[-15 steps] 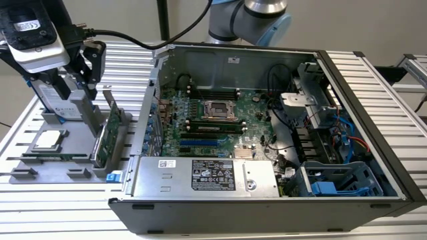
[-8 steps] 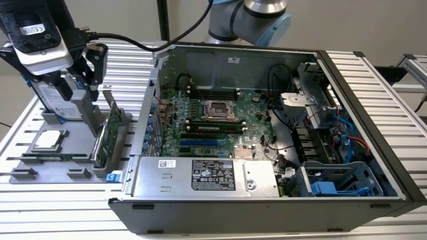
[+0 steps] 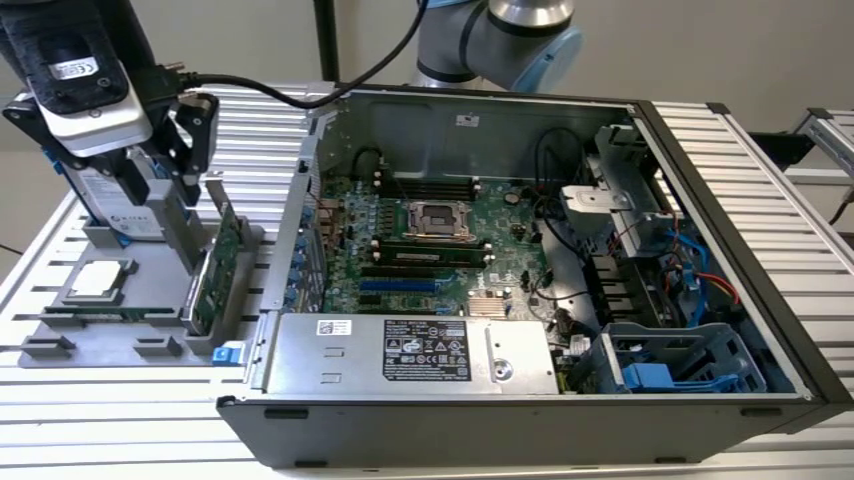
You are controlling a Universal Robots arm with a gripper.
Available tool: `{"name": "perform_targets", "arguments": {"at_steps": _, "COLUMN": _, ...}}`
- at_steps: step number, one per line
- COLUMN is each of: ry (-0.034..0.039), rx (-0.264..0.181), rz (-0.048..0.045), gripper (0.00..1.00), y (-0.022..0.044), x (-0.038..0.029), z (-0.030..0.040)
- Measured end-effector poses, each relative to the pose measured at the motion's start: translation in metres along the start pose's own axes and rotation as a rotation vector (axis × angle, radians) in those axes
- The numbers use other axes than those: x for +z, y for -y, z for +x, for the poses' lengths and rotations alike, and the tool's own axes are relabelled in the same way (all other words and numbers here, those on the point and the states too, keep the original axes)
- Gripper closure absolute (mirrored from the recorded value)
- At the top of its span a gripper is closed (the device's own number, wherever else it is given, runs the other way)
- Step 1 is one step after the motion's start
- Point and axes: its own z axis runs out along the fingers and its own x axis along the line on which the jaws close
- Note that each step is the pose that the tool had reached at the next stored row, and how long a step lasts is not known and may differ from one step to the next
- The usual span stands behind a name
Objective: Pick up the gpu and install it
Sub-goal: 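Pick up the gpu and move the gpu toward the slot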
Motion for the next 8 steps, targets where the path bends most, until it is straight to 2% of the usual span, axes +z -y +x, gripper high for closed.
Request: {"name": "perform_targets", "arguments": {"at_steps": 8, "ry": 0.0002, "rx": 0.0, "rz": 0.001, "gripper": 0.0, "y": -0.0006, "x": 0.0035, "z": 0.0001}}
